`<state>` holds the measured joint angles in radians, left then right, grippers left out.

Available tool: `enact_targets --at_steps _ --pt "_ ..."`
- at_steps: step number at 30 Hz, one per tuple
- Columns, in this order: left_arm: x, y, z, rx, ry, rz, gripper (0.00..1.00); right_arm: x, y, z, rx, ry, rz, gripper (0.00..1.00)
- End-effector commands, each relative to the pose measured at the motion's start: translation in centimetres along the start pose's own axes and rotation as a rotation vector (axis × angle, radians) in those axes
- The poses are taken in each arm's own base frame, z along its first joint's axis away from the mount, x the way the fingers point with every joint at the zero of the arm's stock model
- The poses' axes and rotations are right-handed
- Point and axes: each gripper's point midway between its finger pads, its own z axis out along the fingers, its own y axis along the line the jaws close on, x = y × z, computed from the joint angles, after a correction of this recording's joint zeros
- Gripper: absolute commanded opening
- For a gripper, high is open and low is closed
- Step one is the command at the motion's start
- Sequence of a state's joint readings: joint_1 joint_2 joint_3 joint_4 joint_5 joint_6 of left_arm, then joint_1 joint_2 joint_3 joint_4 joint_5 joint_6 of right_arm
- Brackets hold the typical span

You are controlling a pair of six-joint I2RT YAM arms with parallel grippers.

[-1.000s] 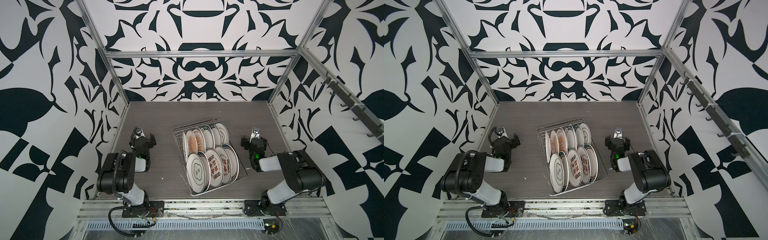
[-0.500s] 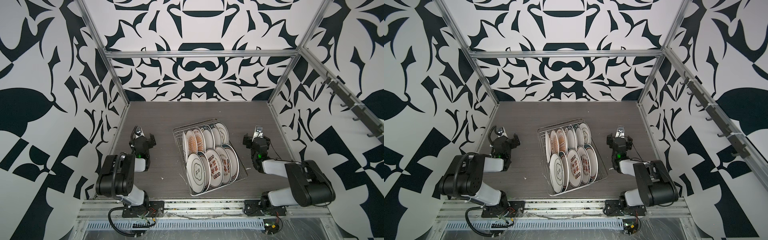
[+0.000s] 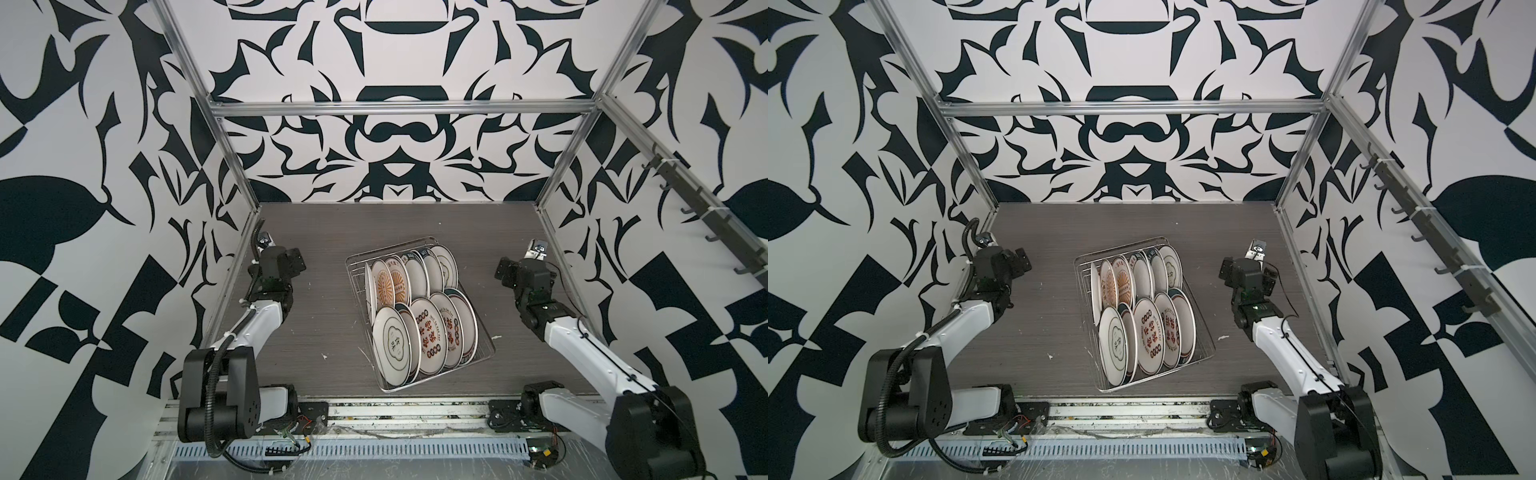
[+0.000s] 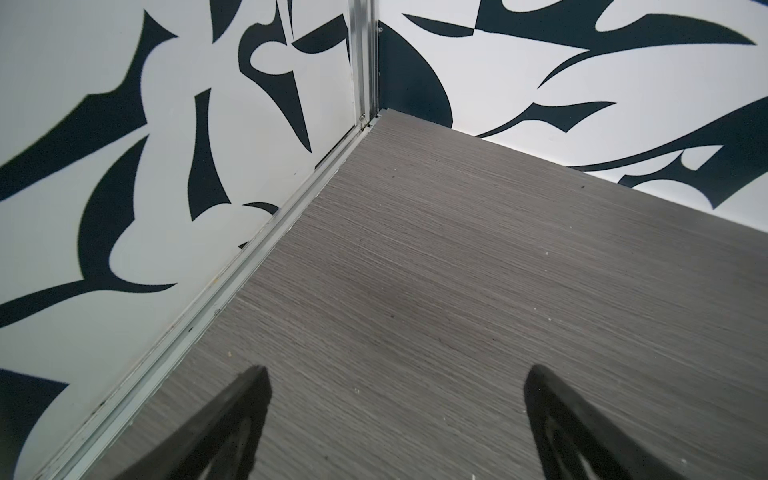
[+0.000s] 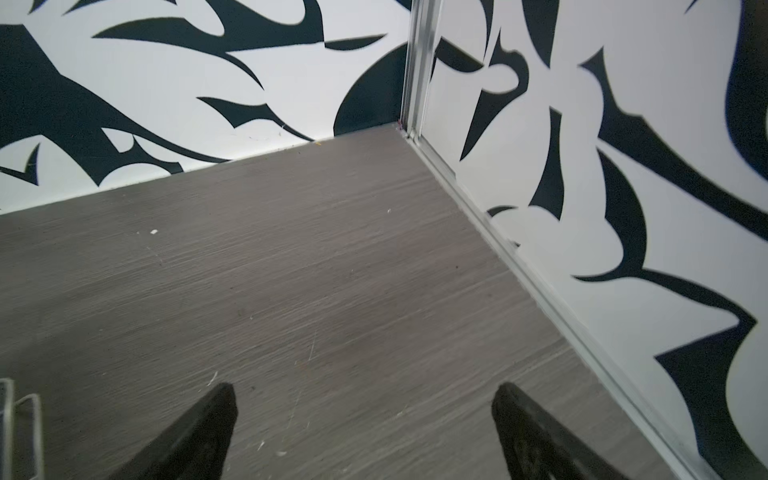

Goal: Unload the plates from the dish rack
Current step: 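Reach the left gripper to the rack's near corner while the right approaches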

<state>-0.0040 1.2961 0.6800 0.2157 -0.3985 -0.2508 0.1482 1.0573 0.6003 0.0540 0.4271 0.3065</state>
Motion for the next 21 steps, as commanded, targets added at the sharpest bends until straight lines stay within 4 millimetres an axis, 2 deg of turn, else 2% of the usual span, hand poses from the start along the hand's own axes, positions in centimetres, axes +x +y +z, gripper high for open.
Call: enact_targets --at_steps 1,7,8,13,15,21 --pt "2.6 0.2 -1.5 -0.010 0.169 -0.046 0.99 2.2 0.6 -1.8 -0.041 0.178 0.069 1.00" --pt "3.2 -1.8 -3.1 0.085 0.301 -0.166 0.99 2.6 2.7 -4.4 -0.128 0.329 0.143 1.00" --pt "3.4 -2.2 -3.4 0.105 0.336 -0.189 0.99 3.0 3.6 -5.0 -0.177 0.365 0.166 1.00" --pt "4.5 -5.8 -5.3 0.269 0.516 -0.276 0.99 4.6 4.7 -7.5 -0.222 0.525 0.274 0.99" --pt "5.8 -6.9 -5.6 0.302 0.598 -0.289 0.99 5.3 5.3 -8.2 -0.247 0.580 0.278 0.97" --pt "6.8 -10.1 -7.8 0.383 0.696 -0.216 0.99 7.2 4.6 -9.6 -0.222 0.657 0.263 0.97"
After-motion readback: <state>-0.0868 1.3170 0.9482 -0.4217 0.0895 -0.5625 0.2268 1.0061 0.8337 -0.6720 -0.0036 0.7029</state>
